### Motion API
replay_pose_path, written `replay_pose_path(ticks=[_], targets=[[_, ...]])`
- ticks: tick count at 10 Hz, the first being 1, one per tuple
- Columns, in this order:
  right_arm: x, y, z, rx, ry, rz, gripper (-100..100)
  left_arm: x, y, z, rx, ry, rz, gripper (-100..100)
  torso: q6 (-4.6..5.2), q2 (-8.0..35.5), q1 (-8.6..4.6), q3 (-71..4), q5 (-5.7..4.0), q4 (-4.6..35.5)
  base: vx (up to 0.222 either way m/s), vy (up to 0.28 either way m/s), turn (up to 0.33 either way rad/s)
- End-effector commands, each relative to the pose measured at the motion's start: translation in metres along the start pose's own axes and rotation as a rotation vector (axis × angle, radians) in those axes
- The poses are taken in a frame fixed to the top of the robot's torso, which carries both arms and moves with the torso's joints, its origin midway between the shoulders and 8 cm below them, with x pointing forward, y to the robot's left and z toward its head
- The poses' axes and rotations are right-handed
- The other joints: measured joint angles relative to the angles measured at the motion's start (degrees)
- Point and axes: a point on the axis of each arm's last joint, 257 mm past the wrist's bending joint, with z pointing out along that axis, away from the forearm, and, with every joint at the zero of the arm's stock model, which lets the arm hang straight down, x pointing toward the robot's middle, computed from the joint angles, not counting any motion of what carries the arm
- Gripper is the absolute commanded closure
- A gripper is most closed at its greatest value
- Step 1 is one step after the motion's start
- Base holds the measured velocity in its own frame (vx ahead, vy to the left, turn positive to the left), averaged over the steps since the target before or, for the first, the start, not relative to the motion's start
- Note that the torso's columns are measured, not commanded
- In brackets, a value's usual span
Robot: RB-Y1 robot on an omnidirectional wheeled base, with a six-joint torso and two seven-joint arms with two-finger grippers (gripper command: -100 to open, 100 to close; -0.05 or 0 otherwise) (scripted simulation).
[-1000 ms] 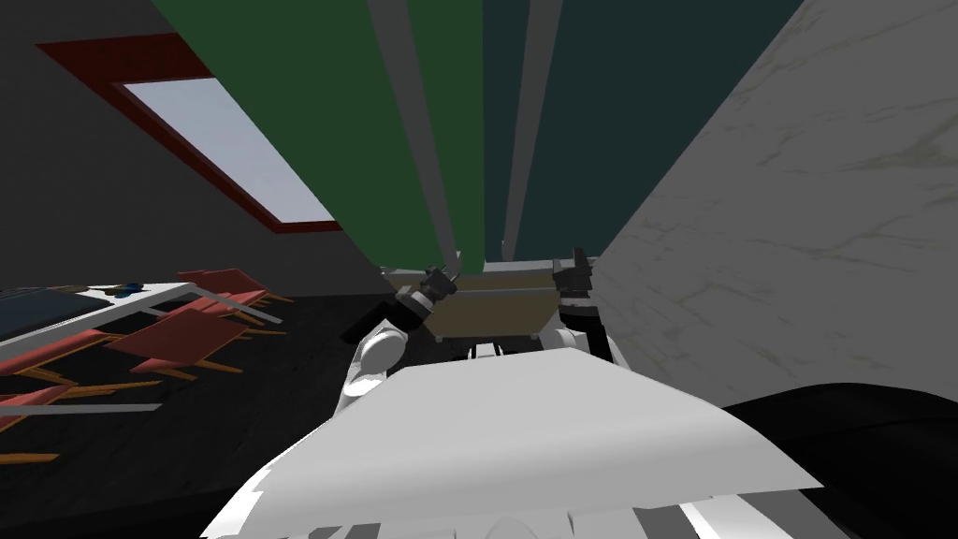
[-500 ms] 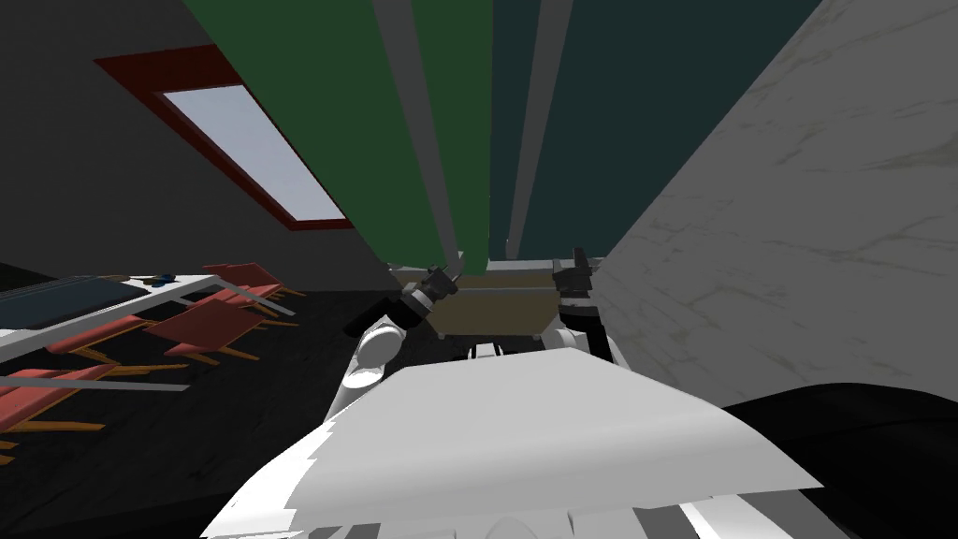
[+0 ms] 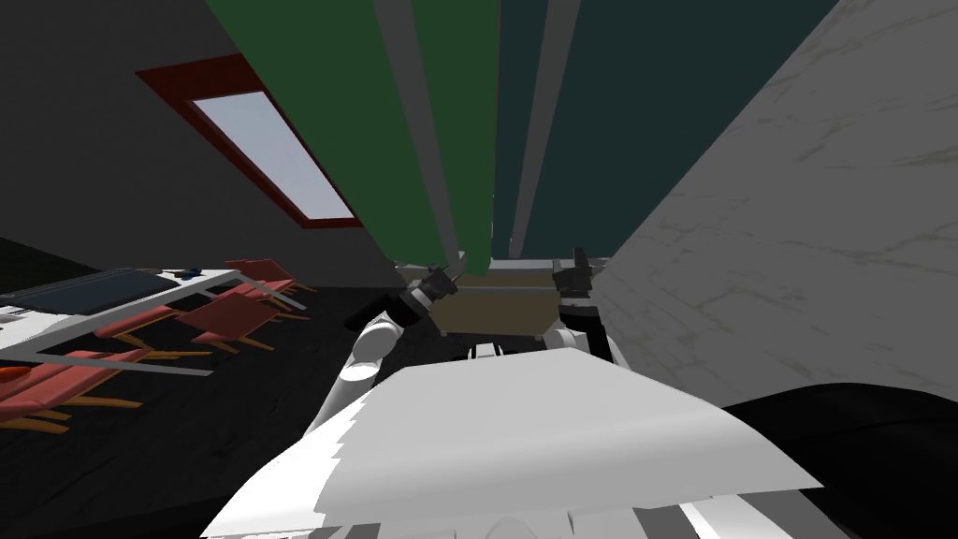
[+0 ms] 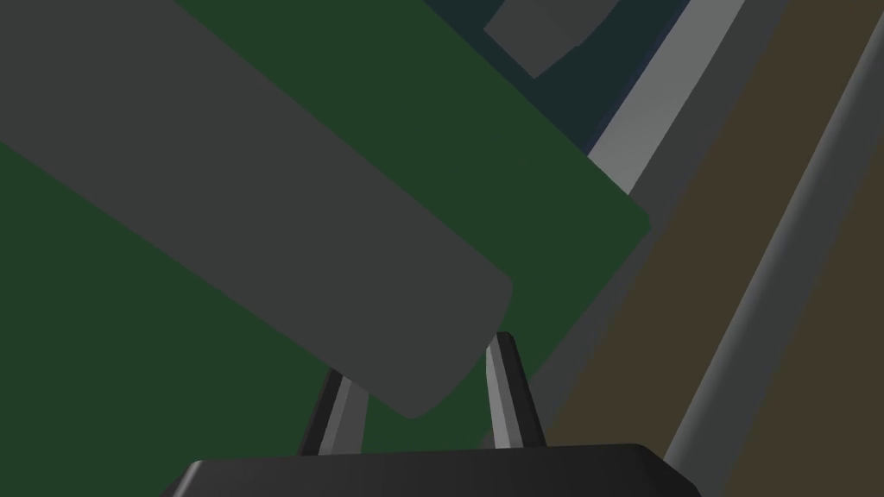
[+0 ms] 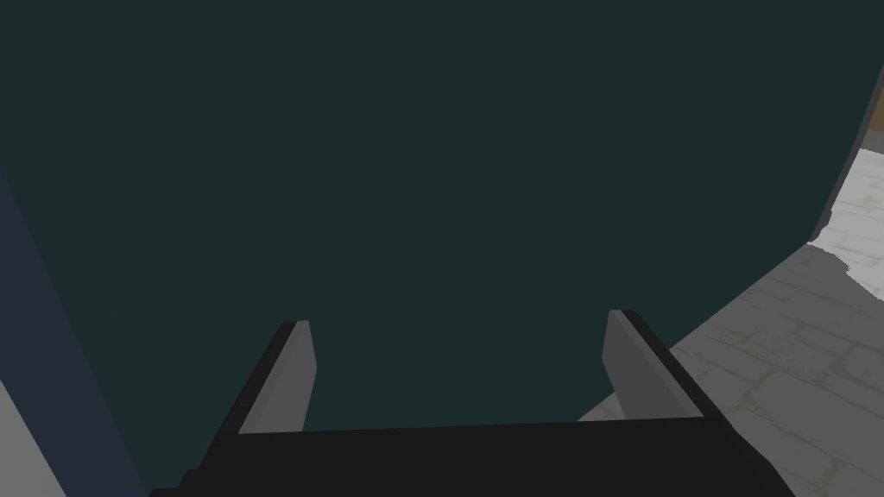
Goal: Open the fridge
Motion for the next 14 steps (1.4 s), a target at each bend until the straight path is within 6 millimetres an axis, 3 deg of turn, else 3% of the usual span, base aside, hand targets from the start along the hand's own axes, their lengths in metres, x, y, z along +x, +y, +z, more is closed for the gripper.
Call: replay_pose_path(ticks=[1,2,5,7,14], targets=[[0.000,0.000,0.000,0.000,0.000,0.000,0,0.009,0.010,0.000,-0.033,0.030,-0.051,100,0.06,0.0,-0.16,-0.1,-0.07,0.1,0.003,0.010,0.001],[0.000,0.000,0.000,0.000,0.000,0.000,0,0.002,0.006,0.002,-0.051,0.032,-0.002,100,0.06,-0.1,-0.25,-0.1,-0.11,0.0,-0.032,0.017,0.226],[0.000,0.000,0.000,0.000,0.000,0.000,0,0.010,0.009,0.000,-0.074,0.066,-0.063,100,0.03,0.0,-0.03,0.0,-0.02,0.0,-0.023,0.008,0.038],[0.000,0.000,0.000,0.000,0.000,0.000,0,0.003,0.002,0.002,-0.086,0.066,-0.016,100,0.02,0.1,-0.23,0.0,-0.10,0.1,-0.017,0.012,0.093],[0.000,0.000,0.000,0.000,0.000,0.000,0,0.007,-0.003,-0.001,-0.136,0.106,-0.064,100,-0.28,0.2,0.48,0.0,0.12,0.3,-0.027,0.006,0.066]])
